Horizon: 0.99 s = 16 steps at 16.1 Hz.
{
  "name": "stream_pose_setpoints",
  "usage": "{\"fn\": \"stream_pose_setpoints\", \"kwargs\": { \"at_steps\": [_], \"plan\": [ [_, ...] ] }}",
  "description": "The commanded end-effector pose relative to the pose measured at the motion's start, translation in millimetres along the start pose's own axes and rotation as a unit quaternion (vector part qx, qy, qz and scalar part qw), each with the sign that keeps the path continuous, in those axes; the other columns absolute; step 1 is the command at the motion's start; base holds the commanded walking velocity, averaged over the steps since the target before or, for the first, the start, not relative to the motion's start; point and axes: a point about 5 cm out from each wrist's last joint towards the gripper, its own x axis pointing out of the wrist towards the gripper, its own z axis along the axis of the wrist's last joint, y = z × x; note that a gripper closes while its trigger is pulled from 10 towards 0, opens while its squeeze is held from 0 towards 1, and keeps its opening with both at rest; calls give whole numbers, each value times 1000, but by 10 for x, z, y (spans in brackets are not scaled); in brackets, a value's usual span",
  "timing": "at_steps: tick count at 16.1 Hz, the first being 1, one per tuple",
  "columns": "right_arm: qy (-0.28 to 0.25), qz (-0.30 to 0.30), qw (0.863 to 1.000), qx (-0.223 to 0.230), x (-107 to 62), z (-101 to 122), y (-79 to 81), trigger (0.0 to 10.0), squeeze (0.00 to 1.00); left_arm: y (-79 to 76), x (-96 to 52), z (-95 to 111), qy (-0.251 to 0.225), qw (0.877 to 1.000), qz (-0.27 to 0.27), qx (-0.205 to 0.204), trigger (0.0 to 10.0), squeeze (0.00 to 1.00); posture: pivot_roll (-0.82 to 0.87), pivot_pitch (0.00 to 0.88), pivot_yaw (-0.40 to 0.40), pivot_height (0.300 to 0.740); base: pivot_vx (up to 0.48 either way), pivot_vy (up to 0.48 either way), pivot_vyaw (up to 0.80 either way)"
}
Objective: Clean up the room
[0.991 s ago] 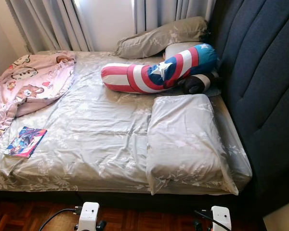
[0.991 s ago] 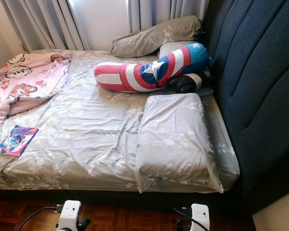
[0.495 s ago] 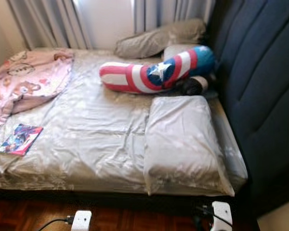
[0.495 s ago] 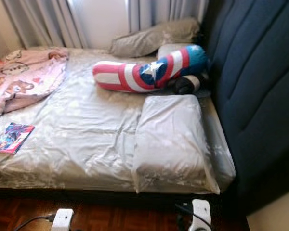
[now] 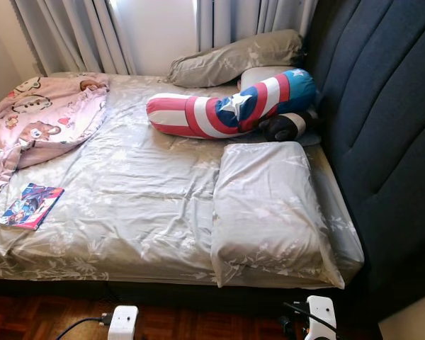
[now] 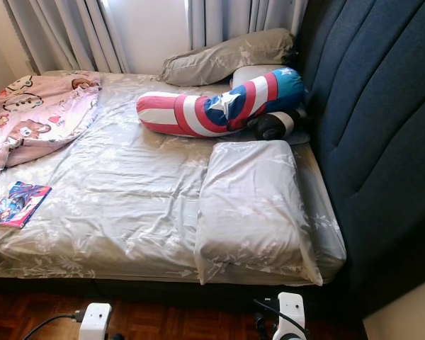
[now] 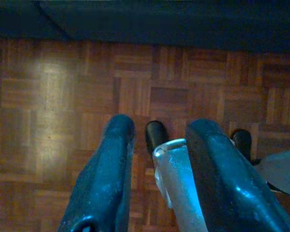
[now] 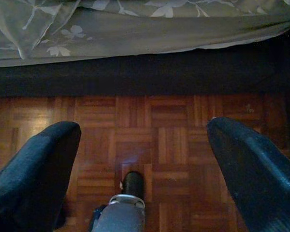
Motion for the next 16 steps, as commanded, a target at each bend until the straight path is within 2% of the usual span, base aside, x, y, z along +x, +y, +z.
{"fn": "stream_pose_setpoints", "kwargs": {
  "at_steps": [1,6,9,13,16],
  "plan": [
    [2,1,1000,5,8,2,38,10000,0,-3,6,22,2,1000,-4,14,10000,0,2,0,-16,740,0,0,0],
    [1,2,1000,21,9,-30,89,10000,0,27,8,57,-1,1000,-4,22,10000,0,-9,0,3,740,0,0,0],
    [1,2,1000,24,0,-51,70,10000,0,-12,9,55,-11,1000,-8,2,10000,0,2,0,-11,740,0,0,0],
    [3,-3,1000,26,-4,-62,58,10000,0,-14,5,15,0,1000,-7,-5,10000,0,3,0,-14,740,0,0,0],
    [8,-11,999,46,-8,-83,39,10000,0,-19,3,-3,4,1000,-10,-3,10000,0,-5,0,-14,740,270,0,-213]
  ]
}}
